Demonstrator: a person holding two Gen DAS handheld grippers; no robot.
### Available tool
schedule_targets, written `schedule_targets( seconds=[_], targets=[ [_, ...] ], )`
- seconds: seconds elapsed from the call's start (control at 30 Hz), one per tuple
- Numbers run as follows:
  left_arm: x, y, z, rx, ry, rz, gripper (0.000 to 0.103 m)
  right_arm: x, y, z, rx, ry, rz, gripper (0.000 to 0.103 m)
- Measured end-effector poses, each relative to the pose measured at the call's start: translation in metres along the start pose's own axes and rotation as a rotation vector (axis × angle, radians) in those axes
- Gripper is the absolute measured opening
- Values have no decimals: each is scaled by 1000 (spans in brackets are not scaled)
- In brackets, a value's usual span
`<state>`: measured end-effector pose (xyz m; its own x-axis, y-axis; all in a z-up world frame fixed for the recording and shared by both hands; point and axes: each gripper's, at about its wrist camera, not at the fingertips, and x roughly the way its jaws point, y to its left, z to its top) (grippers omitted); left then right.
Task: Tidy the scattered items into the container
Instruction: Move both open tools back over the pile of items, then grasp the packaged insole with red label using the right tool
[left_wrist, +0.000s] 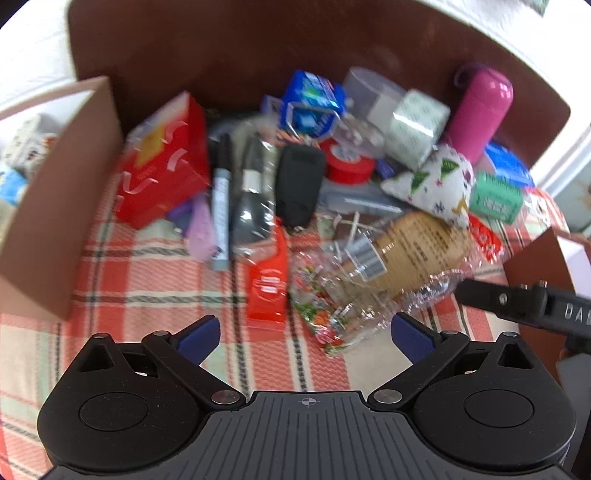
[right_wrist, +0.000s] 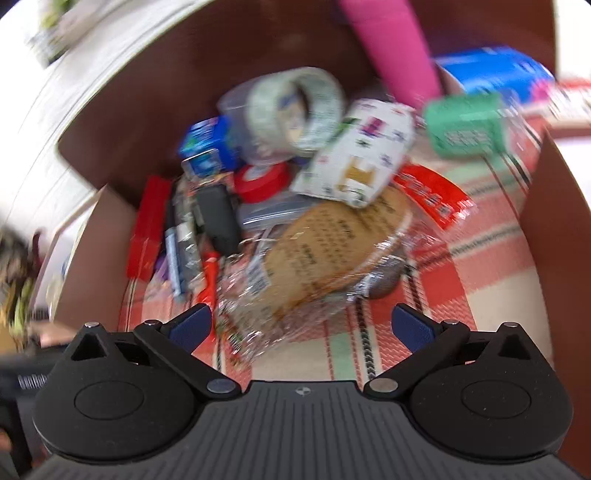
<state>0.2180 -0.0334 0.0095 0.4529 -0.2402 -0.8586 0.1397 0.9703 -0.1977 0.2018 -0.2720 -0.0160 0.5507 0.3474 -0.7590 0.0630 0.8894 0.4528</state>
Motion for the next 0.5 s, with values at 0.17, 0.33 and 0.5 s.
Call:
schedule_targets(
  seconds=[0.17,0.33,0.5],
  targets=[
    [29,-6,1,15,67,-60,89,10,-16,1,81,10,-8,103],
    [52,-10,3,12,134,-129,74,23,-21,9,134,38,17,103],
    [67,-9,5,-2,165,-125,70,36,-20,16,158,60,55,94]
  ],
)
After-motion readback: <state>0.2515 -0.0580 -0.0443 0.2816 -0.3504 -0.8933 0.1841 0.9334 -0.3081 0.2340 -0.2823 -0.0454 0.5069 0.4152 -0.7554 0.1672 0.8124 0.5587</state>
